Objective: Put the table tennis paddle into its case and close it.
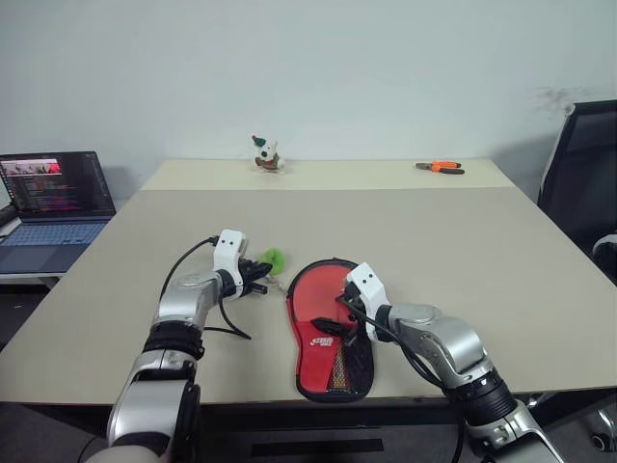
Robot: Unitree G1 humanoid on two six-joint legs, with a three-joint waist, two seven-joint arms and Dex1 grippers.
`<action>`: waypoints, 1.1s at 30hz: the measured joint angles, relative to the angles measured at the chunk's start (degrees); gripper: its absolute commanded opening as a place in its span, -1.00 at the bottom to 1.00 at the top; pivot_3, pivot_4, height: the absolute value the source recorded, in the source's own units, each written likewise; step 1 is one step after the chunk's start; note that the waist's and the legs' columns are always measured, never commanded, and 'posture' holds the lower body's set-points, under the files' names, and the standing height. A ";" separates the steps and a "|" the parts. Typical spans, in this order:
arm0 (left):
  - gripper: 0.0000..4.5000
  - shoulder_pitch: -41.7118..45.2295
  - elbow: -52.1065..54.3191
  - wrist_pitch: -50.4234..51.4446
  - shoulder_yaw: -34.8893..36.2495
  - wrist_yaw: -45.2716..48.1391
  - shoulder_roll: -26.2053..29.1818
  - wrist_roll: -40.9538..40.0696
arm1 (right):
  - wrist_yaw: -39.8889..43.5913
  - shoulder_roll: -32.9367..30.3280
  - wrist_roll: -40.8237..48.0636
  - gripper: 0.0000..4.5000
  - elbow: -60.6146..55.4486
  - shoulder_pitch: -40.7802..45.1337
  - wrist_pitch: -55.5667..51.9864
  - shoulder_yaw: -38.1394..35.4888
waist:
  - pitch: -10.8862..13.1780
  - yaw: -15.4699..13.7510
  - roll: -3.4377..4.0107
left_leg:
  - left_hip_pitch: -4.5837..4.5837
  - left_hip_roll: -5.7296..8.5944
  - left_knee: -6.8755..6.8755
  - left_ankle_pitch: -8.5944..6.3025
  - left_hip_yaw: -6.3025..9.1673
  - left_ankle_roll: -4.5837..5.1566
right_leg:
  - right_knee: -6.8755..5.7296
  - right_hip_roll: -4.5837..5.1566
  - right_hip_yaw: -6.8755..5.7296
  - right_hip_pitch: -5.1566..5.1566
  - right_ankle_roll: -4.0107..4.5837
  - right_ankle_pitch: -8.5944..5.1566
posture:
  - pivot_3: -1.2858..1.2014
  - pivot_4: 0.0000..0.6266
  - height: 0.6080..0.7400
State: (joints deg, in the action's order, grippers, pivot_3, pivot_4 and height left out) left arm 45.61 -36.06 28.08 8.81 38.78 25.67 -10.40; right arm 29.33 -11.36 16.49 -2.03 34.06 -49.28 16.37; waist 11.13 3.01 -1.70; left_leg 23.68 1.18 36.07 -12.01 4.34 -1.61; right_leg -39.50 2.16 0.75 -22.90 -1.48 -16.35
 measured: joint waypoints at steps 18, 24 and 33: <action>-0.99 0.47 1.38 0.93 -4.87 -0.16 1.12 -0.88 | 0.65 0.89 -2.10 1.00 2.05 -0.01 1.66 1.06 | -0.02 -0.69 -0.04 | -0.70 0.04 -0.04 0.02 -0.02 -0.03 | -0.05 -0.02 -0.17 0.66 -0.01 -0.01 | 0.03 -0.52 1.00; -0.99 11.63 -19.23 -10.85 -6.91 -1.01 -3.02 3.41 | 0.75 1.03 -3.60 1.00 2.54 0.20 2.63 1.77 | -0.04 -0.97 -0.07 | -0.69 0.05 -0.05 0.02 -0.07 -0.03 | 0.00 -0.01 -0.14 0.66 -0.02 -0.01 | 0.03 -0.52 1.00; -0.99 21.31 -37.84 -21.89 -8.72 -6.99 -7.60 10.73 | 1.71 -0.01 -4.20 1.00 1.80 0.05 2.30 2.28 | -0.05 -1.13 -0.08 | -0.66 0.08 -0.06 0.01 -0.04 -0.02 | 0.04 -0.01 -0.21 0.67 -0.07 -0.03 | 0.03 -0.52 1.00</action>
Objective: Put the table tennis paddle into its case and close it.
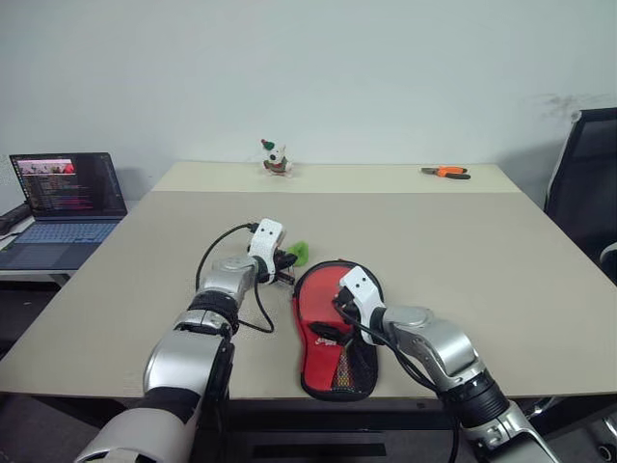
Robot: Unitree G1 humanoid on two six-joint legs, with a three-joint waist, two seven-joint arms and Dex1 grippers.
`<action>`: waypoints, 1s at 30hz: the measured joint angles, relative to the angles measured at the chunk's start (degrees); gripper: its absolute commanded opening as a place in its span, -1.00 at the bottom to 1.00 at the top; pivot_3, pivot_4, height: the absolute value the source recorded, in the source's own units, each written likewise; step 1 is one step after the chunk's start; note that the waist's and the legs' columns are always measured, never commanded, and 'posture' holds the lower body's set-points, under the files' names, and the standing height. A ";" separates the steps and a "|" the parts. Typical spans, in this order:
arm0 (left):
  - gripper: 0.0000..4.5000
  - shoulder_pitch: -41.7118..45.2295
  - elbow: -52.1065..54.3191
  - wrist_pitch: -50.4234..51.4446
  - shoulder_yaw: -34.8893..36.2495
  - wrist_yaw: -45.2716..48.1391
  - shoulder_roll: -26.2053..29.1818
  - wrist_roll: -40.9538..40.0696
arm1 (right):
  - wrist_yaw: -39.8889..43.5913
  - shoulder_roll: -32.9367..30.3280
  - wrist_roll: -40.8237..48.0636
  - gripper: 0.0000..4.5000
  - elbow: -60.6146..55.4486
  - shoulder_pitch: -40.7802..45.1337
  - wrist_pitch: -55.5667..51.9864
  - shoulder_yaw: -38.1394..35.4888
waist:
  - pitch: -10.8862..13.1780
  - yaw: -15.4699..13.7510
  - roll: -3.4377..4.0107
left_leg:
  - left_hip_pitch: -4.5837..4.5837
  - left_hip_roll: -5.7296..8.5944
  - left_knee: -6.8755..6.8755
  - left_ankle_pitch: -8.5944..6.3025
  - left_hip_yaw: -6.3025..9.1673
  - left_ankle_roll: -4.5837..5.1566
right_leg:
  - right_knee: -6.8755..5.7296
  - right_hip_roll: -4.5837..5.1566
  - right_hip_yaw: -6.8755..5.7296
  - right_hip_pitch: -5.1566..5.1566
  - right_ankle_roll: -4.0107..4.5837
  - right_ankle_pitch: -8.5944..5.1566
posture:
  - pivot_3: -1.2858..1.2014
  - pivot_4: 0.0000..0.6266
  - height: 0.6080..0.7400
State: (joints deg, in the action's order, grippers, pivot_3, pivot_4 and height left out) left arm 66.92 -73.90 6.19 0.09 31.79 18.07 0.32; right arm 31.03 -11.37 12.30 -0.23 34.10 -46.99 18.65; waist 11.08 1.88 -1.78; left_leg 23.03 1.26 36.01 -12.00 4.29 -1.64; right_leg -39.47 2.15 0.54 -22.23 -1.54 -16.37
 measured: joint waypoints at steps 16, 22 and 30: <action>-0.99 6.66 -5.02 -6.40 -4.60 -9.15 -4.80 12.07 | 3.36 -6.85 -0.89 1.00 -6.65 -4.19 -0.87 2.25 | -0.03 -0.05 -0.05 | 0.00 0.03 0.00 0.00 0.06 0.00 | 0.08 0.00 -0.09 0.10 -0.27 -0.15 | 0.03 -0.52 1.00; -0.99 8.14 -5.51 -9.59 -8.71 -11.09 -7.38 17.94 | 3.49 -8.55 -0.88 1.00 -10.98 -6.80 -2.45 2.24 | -0.06 -0.13 -0.08 | -0.01 0.03 -0.03 -0.01 0.13 0.00 | 0.39 0.00 -0.19 0.27 -0.36 -0.11 | 0.03 -0.52 1.00; -0.99 8.97 -6.06 -12.74 -13.35 -12.53 -10.01 24.36 | 2.25 -8.96 -0.83 1.00 -15.87 -10.56 -3.68 1.96 | -0.09 -0.21 -0.12 | -0.03 0.04 -0.06 -0.02 0.15 0.01 | 0.50 0.04 -0.25 0.40 -0.39 -0.12 | 0.03 -0.52 1.00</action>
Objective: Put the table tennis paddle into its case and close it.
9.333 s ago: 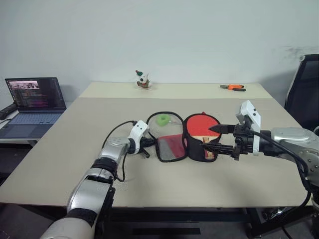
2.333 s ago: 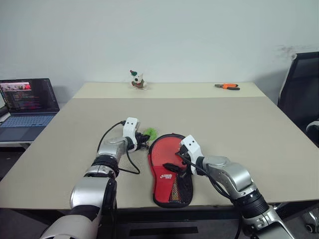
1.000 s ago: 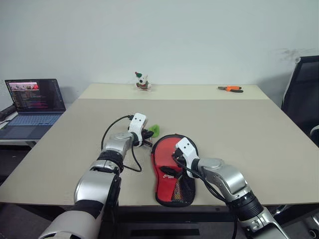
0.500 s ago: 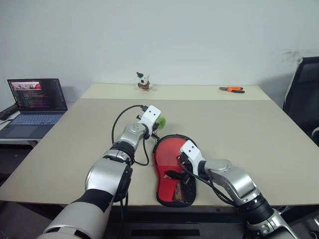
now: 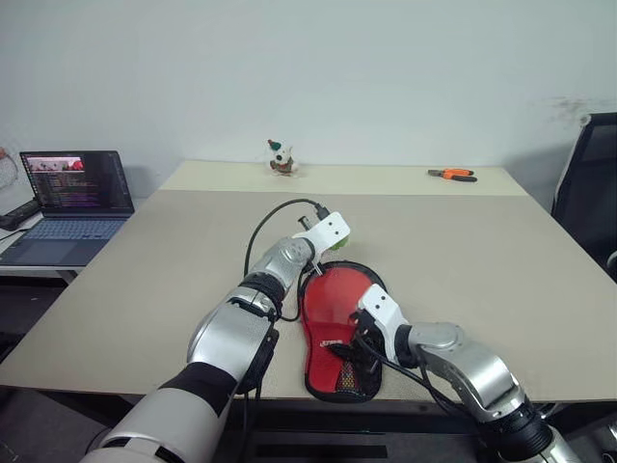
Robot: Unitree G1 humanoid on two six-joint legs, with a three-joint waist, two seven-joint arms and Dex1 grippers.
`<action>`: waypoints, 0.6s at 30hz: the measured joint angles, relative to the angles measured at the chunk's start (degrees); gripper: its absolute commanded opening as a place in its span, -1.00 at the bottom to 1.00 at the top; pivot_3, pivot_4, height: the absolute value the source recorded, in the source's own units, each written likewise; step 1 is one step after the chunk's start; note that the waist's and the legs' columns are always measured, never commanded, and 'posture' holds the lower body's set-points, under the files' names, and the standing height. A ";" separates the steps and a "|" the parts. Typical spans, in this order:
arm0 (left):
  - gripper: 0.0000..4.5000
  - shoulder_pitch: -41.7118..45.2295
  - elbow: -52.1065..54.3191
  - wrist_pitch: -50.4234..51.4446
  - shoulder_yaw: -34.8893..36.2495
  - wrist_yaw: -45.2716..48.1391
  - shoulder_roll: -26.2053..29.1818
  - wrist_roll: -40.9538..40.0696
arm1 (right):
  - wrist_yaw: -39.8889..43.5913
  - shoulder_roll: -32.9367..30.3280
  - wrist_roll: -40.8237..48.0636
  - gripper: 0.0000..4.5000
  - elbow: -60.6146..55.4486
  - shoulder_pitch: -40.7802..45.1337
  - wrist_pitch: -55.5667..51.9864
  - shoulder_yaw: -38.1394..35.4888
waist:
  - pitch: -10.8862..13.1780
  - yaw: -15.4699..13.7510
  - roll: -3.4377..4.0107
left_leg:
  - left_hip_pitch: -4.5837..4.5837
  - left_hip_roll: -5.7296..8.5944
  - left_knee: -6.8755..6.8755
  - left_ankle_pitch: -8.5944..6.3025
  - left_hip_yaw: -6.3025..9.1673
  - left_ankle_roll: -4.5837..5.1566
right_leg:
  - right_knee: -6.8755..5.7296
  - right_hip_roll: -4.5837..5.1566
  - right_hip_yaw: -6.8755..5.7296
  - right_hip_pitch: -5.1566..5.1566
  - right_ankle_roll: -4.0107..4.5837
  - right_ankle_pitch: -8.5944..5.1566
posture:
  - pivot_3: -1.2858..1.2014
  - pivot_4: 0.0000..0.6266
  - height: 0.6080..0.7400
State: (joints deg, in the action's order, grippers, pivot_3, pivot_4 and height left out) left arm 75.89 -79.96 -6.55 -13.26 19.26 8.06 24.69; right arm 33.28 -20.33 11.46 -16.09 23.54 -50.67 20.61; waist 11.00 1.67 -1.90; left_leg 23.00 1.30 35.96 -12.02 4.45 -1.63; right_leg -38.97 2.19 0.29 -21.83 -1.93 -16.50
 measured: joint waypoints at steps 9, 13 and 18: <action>-0.99 1.00 -0.63 -3.55 -5.50 -1.82 -2.24 6.52 | -2.98 0.62 0.01 1.00 -3.54 -2.62 -1.63 -0.10 | -0.01 -0.12 -0.01 | -0.01 0.03 0.00 0.00 0.03 0.00 | 0.05 0.04 -0.10 0.09 -0.02 -0.01 | 0.03 -0.52 1.00; -0.99 1.44 -1.03 -5.58 -8.55 -2.79 -3.25 9.64 | -3.85 0.88 0.02 1.00 -4.47 -3.52 -1.92 -0.11 | -0.02 -0.14 -0.01 | -0.02 0.03 0.00 0.00 0.04 0.00 | 0.05 0.04 -0.14 0.11 -0.02 -0.02 | 0.03 -0.52 1.00; -0.99 1.97 -1.36 -8.76 -13.62 -4.26 -4.20 14.58 | -5.26 1.61 0.01 1.00 -5.24 -4.29 -2.29 -0.11 | -0.03 -0.15 -0.02 | -0.02 0.03 0.00 0.00 0.05 0.00 | 0.07 0.05 -0.15 0.12 -0.03 -0.02 | 0.03 -0.52 1.00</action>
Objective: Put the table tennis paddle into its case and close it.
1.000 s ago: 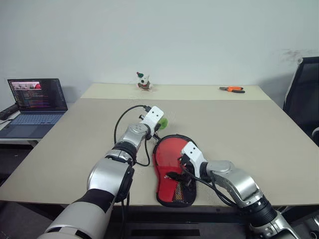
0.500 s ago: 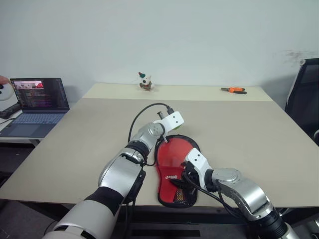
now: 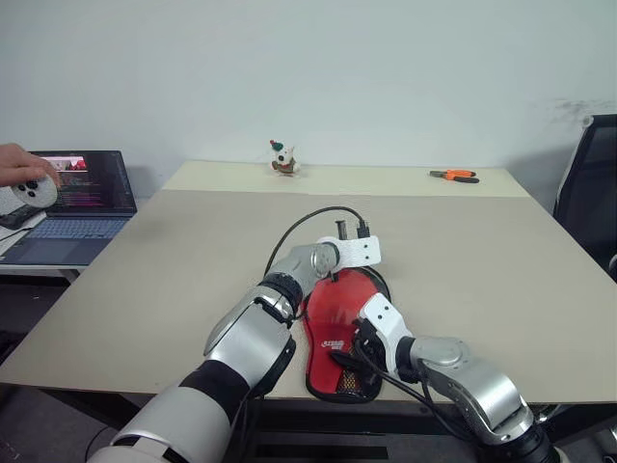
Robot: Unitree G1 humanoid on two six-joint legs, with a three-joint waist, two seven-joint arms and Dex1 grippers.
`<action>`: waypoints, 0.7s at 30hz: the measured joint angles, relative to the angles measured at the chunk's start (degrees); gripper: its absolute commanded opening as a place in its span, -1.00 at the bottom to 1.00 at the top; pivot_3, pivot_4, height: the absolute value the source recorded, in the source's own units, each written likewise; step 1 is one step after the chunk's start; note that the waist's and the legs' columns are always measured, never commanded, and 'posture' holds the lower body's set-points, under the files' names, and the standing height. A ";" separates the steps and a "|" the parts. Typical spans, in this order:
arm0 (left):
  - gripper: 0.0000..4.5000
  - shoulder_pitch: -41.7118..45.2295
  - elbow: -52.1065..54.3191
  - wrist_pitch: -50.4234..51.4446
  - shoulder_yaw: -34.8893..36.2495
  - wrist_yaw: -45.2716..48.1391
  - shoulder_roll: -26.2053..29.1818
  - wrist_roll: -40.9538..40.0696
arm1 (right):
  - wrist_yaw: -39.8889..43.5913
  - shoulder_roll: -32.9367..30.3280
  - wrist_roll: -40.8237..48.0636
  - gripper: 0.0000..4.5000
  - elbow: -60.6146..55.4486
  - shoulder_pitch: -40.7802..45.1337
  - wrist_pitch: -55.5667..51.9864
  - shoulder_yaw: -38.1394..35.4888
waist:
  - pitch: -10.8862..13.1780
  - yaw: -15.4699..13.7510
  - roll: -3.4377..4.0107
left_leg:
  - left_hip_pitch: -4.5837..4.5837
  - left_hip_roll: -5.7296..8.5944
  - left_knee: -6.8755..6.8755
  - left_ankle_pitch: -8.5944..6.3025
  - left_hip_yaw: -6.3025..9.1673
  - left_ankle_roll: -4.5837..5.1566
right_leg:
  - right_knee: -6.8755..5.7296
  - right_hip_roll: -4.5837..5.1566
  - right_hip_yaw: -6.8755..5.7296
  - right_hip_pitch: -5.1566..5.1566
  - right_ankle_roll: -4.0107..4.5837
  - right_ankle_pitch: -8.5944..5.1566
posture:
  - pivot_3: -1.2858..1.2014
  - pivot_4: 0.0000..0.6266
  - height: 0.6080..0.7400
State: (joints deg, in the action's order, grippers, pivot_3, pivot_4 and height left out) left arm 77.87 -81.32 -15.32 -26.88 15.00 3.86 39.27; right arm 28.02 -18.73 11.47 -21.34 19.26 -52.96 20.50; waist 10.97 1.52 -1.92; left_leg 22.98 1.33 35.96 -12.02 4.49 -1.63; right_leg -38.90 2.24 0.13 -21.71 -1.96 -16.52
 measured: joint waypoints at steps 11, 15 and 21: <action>-0.99 1.60 -0.37 -3.96 -4.83 -4.12 -2.04 4.74 | -1.47 0.60 0.00 1.00 -0.85 -0.87 -0.19 0.00 | 0.00 -0.01 0.00 | 0.02 0.01 -0.01 0.00 0.03 0.00 | 0.03 0.01 -0.04 0.01 -0.02 -0.01 | 0.03 -0.52 1.00; -0.99 1.61 -0.52 -5.72 -5.47 -4.27 -3.44 5.26 | -1.95 0.87 0.00 1.00 -0.91 -1.08 -0.19 -0.02 | 0.00 -0.03 0.00 | 0.02 0.01 -0.01 0.00 0.03 0.00 | 0.03 0.02 -0.05 0.02 -0.02 -0.01 | 0.03 -0.52 1.00; -0.99 1.60 -0.70 -9.76 -5.64 -2.67 -6.00 5.39 | -2.03 0.98 0.00 1.00 -0.92 -1.12 -0.19 -0.02 | -0.01 -0.03 0.01 | 0.01 0.01 -0.01 0.00 0.03 0.00 | 0.03 0.02 -0.07 0.03 -0.02 -0.02 | 0.03 -0.52 1.00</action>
State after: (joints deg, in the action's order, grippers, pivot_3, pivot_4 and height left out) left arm 79.47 -82.02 -25.08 -32.52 12.33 -2.14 44.66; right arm 25.99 -17.74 11.47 -22.25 18.13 -53.15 20.48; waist 10.96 1.50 -1.91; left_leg 22.99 1.34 35.95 -12.03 4.53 -1.63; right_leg -38.87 2.26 0.06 -21.68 -1.97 -16.54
